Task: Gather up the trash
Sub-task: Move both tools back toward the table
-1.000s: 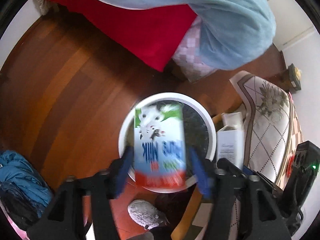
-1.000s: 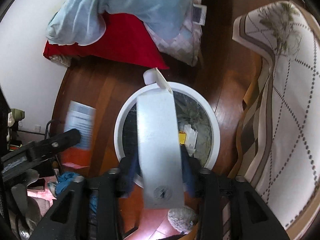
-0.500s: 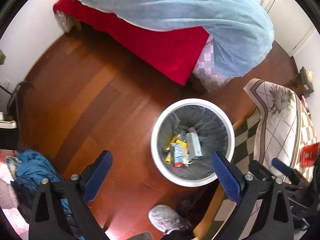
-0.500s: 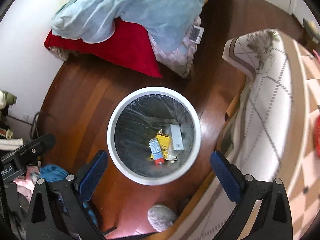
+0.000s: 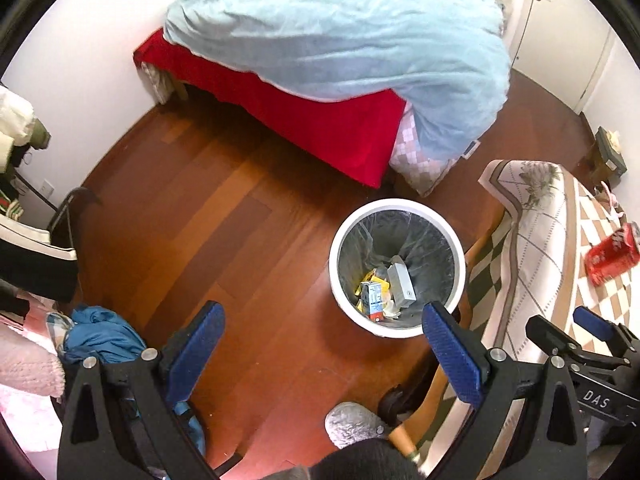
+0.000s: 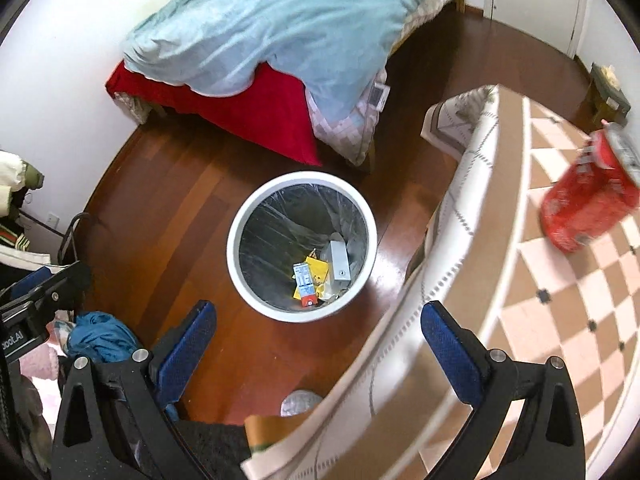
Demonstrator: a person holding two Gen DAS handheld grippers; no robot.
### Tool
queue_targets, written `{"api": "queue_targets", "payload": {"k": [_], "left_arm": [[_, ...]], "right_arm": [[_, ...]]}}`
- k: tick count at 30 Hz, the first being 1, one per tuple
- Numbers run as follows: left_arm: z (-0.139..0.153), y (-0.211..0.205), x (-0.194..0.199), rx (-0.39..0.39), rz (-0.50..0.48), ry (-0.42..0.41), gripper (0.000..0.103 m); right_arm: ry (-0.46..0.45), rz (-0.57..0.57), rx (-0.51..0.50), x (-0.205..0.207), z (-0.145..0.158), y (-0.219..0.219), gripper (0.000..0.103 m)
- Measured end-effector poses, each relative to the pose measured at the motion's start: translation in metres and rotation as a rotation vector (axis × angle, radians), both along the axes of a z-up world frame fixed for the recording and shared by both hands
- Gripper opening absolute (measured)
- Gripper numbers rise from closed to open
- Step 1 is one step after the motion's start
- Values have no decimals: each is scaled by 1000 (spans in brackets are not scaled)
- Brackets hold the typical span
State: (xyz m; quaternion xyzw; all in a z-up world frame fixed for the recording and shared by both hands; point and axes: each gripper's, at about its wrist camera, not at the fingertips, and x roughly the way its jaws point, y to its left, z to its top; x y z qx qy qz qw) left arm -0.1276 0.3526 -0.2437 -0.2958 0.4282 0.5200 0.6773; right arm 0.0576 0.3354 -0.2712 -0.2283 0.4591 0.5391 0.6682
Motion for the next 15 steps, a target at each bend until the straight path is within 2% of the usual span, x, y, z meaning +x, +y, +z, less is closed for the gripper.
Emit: {"api": "queue_targets", "payload": {"k": [9, 15], "left_arm": [[51, -64, -6, 100, -29, -20, 101], [84, -108, -4, 173, -32, -16, 101]], "right_arm": [[-24, 17, 136, -14, 63, -74, 103], [6, 4, 212, -12, 90, -124, 103]]}}
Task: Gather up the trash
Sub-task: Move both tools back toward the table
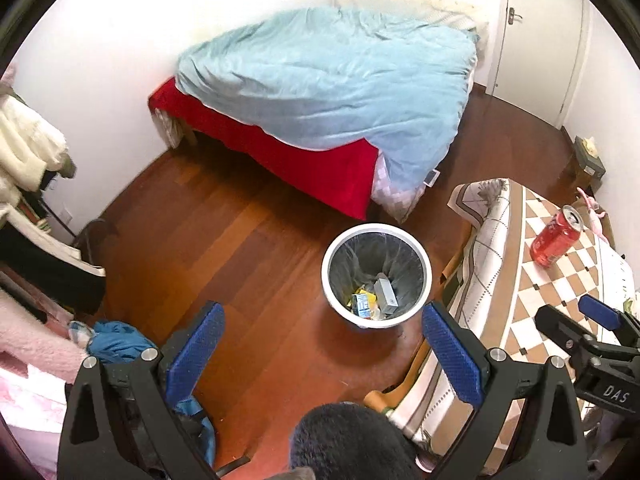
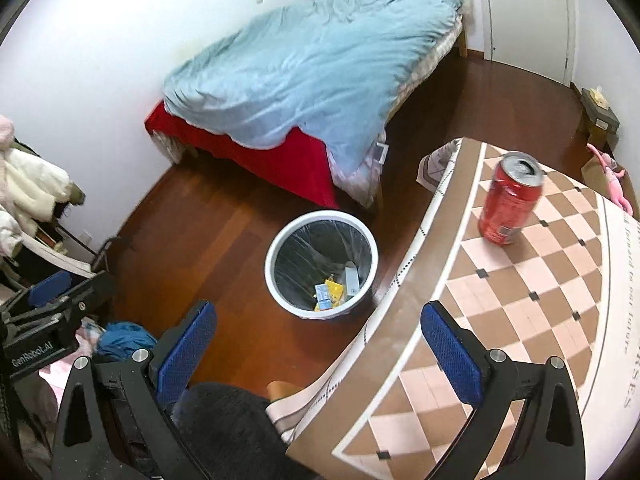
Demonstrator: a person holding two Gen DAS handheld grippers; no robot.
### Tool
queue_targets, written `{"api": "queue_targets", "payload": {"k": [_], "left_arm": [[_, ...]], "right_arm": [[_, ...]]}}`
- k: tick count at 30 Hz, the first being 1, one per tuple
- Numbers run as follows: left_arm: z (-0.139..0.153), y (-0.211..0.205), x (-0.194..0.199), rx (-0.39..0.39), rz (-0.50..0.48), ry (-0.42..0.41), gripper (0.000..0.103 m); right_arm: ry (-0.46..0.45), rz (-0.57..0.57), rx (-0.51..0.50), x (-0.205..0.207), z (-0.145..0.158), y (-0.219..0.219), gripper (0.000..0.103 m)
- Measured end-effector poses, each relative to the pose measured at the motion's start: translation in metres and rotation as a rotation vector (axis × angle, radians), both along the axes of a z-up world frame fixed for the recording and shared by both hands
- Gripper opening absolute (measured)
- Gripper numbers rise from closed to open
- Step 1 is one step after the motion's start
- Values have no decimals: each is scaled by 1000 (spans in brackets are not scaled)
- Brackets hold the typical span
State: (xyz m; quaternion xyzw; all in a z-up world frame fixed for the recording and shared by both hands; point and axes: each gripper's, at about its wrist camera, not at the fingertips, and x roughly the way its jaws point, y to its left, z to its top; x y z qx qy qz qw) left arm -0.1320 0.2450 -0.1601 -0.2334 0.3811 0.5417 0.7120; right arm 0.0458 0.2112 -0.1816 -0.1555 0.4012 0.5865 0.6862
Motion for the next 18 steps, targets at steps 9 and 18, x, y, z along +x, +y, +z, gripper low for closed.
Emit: {"api": "queue_targets", "payload": {"k": [9, 18], "left_arm": [[2, -53, 60, 48, -43, -12, 101], [-81, -99, 211, -92, -175, 71, 101]], "right_arm": [[121, -139, 62, 58, 9, -82, 103], [85, -471, -133, 217, -32, -172, 103]]}}
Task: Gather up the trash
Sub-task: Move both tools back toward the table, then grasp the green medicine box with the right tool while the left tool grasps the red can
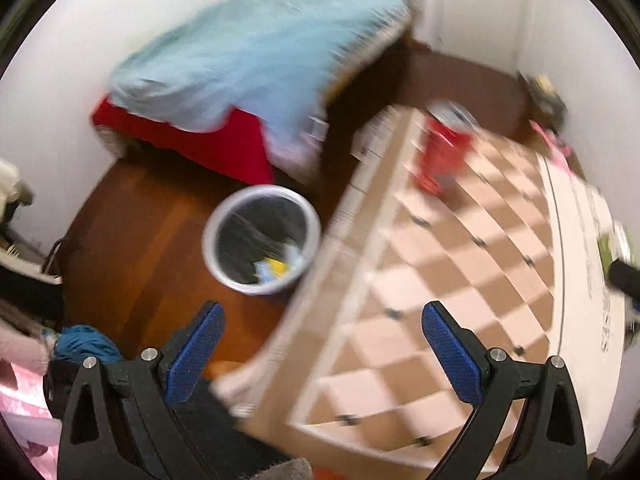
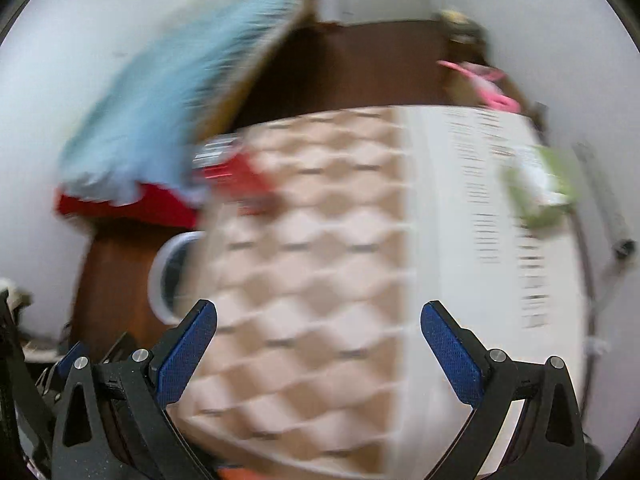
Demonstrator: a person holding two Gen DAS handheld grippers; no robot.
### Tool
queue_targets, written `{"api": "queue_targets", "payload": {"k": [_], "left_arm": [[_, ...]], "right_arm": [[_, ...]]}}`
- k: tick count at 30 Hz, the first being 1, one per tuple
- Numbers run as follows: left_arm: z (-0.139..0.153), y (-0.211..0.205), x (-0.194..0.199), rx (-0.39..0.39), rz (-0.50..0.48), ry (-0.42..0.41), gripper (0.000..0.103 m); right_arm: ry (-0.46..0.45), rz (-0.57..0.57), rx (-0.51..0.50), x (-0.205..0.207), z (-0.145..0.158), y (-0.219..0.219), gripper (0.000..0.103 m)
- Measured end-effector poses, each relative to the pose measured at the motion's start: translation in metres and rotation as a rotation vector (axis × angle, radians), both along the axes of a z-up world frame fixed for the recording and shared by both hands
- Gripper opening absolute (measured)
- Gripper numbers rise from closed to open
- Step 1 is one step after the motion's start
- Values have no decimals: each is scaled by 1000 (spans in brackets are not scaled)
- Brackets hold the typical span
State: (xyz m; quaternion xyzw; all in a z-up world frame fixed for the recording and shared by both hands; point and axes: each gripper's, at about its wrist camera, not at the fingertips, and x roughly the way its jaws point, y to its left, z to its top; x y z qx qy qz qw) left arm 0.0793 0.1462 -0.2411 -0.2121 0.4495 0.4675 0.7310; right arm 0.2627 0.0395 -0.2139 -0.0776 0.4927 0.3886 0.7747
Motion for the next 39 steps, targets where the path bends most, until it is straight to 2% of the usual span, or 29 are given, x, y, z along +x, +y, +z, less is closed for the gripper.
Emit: {"api": "queue_targets", "payload": {"k": [3, 8, 12, 16, 19, 23, 25, 26, 27, 28, 30, 33, 39], "left_arm": [[-32, -12, 57, -33, -46, 40, 101], [-70, -28, 122, -17, -95, 136, 101], [-88, -30, 150, -25, -110, 181, 101], [-94, -26, 157, -41, -102, 190, 101], [-97, -22, 159, -45, -97, 193, 101], [-99, -12, 156, -57, -86, 190, 101], [-94, -6, 150, -57, -81, 174, 101], [-89, -2, 146, -56, -79, 162, 101], [-83, 2, 142, -45, -77, 147, 101], [-78, 6, 138, -33, -75, 131, 101], [-63, 17, 129, -10, -62, 82, 101], [-45, 41, 124, -5, -45, 5, 101], [-27, 91, 141, 7, -56, -61, 100]], "right_arm": [[-4, -107, -75, 66, -16, -28, 103], [-6, -238, -155, 160, -39, -61, 103], [-16, -242, -209, 205, -59, -56, 103], [-23, -238, -257, 235, -78, -40, 103], [5, -227, -276, 252, -98, -24, 103], [32, -220, -281, 254, -115, -13, 103], [-4, -227, -292, 248, -115, -10, 93], [-20, -224, -286, 245, -112, -9, 79], [-18, -216, -271, 240, -110, -8, 79], [28, -191, -218, 233, -108, -7, 79], [68, -163, -187, 219, -106, 0, 79], [79, -101, -155, 192, -104, 25, 79], [81, -76, -145, 164, -104, 77, 79]]}}
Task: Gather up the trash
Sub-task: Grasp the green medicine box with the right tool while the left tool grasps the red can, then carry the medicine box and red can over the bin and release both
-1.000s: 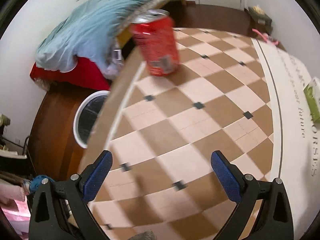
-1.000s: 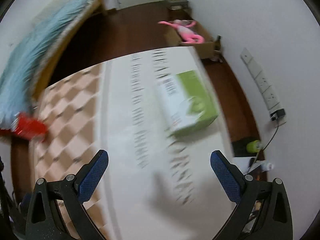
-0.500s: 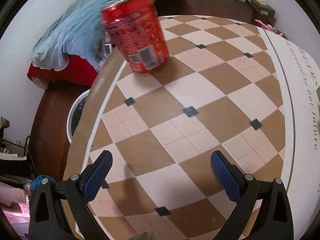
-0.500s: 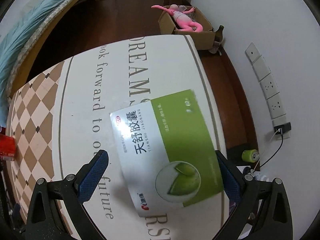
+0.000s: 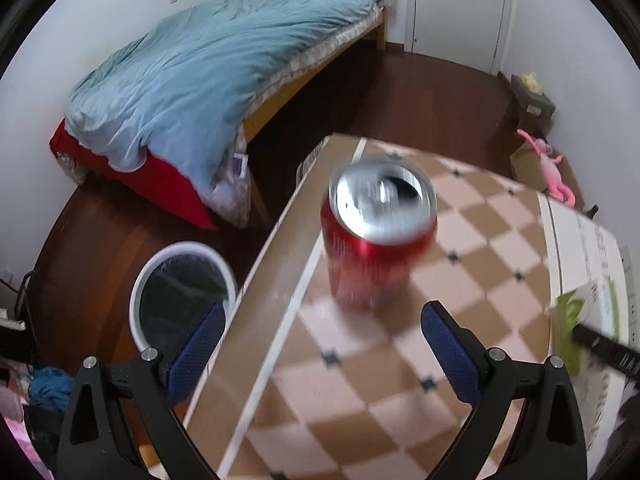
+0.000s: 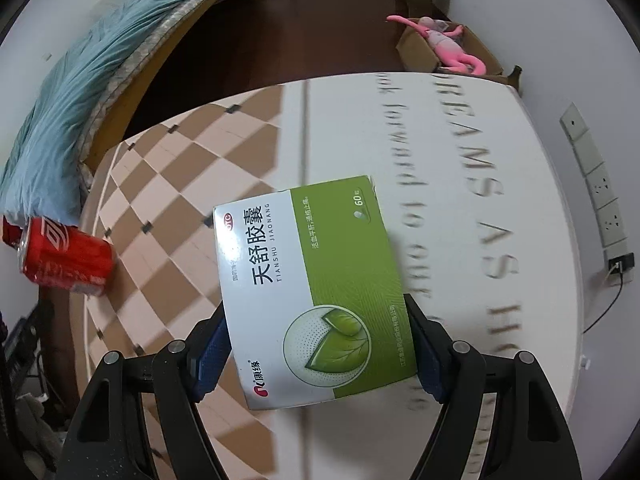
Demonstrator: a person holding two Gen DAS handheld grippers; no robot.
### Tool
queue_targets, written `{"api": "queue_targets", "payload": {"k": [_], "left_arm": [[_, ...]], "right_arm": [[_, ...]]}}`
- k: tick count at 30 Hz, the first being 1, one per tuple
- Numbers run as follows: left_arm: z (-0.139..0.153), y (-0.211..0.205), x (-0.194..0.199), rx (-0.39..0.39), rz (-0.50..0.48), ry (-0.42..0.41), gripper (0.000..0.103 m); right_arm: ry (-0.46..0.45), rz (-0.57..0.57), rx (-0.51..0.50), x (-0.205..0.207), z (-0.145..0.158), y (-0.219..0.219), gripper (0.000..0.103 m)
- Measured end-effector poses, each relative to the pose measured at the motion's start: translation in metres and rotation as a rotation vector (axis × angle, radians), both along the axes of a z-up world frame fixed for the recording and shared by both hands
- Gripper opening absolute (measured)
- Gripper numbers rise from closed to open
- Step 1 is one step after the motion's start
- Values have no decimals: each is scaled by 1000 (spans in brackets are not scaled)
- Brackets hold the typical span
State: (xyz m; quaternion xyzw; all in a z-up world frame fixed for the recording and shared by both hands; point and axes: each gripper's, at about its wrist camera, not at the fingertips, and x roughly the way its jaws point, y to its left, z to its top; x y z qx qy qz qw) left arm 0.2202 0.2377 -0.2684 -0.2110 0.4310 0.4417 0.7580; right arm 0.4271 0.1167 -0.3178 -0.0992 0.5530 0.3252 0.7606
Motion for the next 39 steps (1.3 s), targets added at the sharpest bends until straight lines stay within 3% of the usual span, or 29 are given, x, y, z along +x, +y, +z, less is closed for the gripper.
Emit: {"api": "queue_targets", "payload": {"k": [6, 13, 17, 31, 39], "left_arm": [[-7, 29, 24, -47, -48, 2, 100], [-17, 35, 41, -59, -106, 40, 98], [-19, 35, 44, -74, -125, 36, 63], [4, 23, 28, 7, -140, 44, 63], [42, 19, -19, 27, -131, -5, 63]], "right_arm": [[-11, 3, -17, -3, 4, 31, 79], [-40, 22, -61, -3, 2, 44, 79], [-40, 41, -78, -1, 1, 48, 81], [-30, 69, -93, -7, -1, 50, 77], [-58, 122, -3, -47, 34, 52, 77]]}}
